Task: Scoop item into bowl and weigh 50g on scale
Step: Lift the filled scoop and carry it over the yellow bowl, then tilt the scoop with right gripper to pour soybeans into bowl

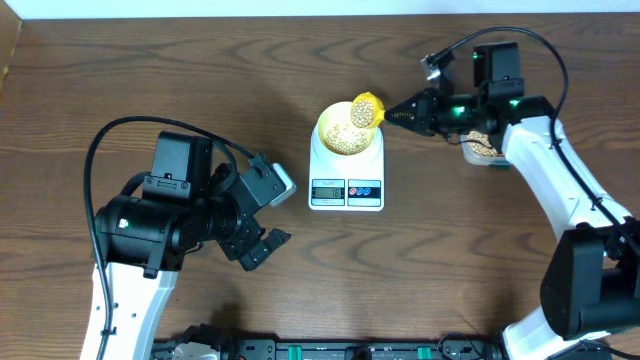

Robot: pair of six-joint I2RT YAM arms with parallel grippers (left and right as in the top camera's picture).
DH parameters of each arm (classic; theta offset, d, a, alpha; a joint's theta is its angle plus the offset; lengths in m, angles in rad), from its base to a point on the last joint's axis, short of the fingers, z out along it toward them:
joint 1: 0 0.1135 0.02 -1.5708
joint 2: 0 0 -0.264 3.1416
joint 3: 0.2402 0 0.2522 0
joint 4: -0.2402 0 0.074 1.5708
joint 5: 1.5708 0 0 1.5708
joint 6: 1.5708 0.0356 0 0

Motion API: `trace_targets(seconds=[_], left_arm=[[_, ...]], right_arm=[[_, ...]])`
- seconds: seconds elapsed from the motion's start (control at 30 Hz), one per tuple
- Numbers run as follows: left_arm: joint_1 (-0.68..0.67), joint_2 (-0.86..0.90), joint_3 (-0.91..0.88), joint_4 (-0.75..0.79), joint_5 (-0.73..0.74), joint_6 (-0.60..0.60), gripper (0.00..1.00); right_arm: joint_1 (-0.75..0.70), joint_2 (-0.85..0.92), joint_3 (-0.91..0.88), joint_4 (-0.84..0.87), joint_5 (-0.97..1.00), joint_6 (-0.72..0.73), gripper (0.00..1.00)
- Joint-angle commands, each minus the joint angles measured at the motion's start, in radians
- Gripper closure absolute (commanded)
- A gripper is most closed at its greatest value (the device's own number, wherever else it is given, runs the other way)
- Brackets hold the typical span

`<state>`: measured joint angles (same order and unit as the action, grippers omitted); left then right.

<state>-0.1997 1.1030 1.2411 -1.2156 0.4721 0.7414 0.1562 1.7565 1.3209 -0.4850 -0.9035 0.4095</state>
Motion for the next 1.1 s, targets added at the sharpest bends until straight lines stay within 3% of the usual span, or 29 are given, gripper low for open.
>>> trace_targets(seconds=[0.0, 0.3, 1.07], left_arm=[[0.004, -0.006, 0.019, -0.003, 0.002, 0.018, 0.01], [0.004, -0.006, 0.019, -0.003, 0.002, 0.018, 0.01], [0.004, -0.006, 0.019, -0.003, 0.002, 0.018, 0.01]], right_arm=[[0.031, -0.016, 0.007, 0.003, 0.061, -0.045, 0.99], [0.076, -0.039, 0.007, 0.007, 0.196, -0.064, 0.98], [0.23, -0.122, 0.007, -0.068, 0.56, -0.341, 0.99]])
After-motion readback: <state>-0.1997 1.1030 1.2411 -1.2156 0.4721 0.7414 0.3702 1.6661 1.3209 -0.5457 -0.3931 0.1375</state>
